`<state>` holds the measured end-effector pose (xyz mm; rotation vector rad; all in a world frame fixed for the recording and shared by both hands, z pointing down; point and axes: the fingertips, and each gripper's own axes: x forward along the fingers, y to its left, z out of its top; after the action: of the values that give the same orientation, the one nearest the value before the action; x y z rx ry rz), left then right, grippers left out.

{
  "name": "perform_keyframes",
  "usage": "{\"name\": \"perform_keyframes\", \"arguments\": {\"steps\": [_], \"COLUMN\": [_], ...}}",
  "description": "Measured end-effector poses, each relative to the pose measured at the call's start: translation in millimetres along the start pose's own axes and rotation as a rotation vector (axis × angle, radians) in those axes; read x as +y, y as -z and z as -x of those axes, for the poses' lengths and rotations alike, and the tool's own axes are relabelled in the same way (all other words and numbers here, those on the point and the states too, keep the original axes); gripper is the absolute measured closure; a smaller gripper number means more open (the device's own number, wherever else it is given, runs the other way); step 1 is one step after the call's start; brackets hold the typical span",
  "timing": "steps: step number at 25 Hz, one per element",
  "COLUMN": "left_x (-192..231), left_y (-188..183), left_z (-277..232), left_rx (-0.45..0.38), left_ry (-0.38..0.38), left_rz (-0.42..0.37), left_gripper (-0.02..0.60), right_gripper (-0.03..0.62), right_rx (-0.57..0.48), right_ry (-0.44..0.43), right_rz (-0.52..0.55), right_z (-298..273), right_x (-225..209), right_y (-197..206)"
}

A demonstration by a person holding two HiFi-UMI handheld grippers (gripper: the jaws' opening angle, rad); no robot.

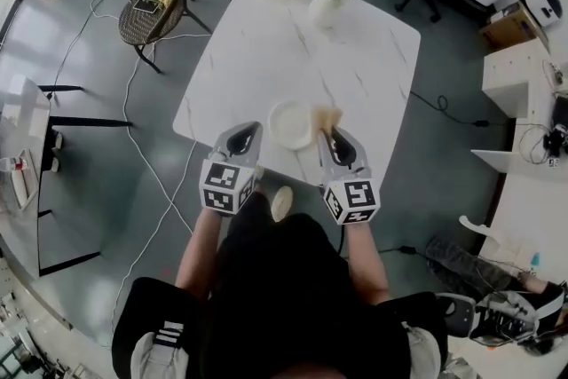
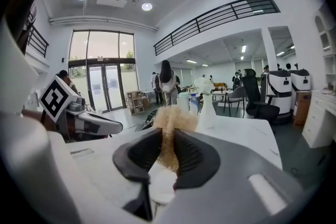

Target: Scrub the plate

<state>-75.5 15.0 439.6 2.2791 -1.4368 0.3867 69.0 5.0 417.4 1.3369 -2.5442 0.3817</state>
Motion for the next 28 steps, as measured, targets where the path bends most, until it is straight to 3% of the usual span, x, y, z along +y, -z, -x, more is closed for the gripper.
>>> {"name": "perform_keyframes", "arguments": {"steps": [10,28], "left_x": [31,42], "left_y": [45,111], "left_z": [-62,-111], "left_rx": [0.136,0.296], "left_ry": [0.036,0.079], "left_rz": [0.054,0.139], "left_gripper": [0.574,0.574], "right_gripper": [0.519,0.519], "right_rx": [0.125,0.239], "right_ry": [-0.030,-0.040], "right_rz": [-0.047,-0.125], "right_z": [-66,-106], "right_x": [-8,-25], "right_y": [48,110]}}
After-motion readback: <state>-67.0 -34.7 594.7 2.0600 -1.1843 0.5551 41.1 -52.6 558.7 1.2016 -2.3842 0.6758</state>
